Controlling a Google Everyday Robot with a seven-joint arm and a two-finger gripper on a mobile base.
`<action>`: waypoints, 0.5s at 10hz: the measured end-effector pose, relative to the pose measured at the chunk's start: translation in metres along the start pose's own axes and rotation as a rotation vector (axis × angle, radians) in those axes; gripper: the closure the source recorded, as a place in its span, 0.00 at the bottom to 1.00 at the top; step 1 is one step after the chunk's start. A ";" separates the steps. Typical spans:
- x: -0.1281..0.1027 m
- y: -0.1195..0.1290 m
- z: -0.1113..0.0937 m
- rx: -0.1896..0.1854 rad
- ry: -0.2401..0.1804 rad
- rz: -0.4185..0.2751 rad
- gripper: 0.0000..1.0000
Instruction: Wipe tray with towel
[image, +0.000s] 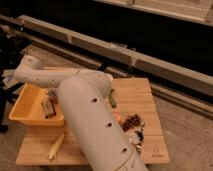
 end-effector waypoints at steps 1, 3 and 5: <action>-0.003 0.005 0.000 0.005 -0.046 -0.031 1.00; -0.013 0.003 -0.003 0.062 -0.120 -0.083 1.00; -0.023 -0.001 -0.012 0.218 -0.192 -0.126 1.00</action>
